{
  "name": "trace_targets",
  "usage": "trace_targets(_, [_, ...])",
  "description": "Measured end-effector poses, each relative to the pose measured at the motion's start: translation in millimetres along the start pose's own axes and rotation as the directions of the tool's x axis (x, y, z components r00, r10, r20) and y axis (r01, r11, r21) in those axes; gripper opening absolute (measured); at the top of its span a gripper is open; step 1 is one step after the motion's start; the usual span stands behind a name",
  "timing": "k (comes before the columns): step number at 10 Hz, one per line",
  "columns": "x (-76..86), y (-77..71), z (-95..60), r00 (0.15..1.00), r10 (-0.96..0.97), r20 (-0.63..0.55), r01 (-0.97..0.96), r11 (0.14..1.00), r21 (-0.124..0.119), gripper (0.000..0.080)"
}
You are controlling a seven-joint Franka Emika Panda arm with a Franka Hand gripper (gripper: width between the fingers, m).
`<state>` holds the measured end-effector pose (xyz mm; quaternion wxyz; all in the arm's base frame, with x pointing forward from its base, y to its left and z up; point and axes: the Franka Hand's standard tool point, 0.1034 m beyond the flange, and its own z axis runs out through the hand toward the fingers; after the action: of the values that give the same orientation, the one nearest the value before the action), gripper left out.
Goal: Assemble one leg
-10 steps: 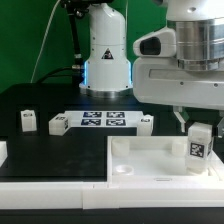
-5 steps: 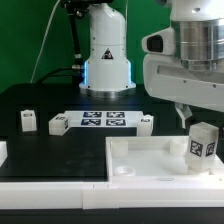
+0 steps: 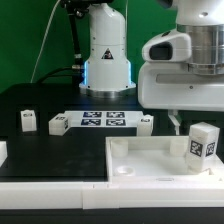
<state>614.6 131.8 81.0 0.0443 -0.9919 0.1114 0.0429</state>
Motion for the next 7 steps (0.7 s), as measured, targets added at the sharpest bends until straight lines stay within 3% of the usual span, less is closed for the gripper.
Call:
trace_targets(2, [3.3,-0.8,-1.0,0.968,-0.252,-0.021,0.251,0.968,-0.024,0.0648])
trace_targets(4, [5.0,2.1,-1.6,0.88,-0.475,-0.015,0.475,0.879,-0.035,0.0648])
trace_targets(7, [6.3,5.3,-1.9,0.785,-0.619,-0.006,0.618,0.785,-0.045,0.0648])
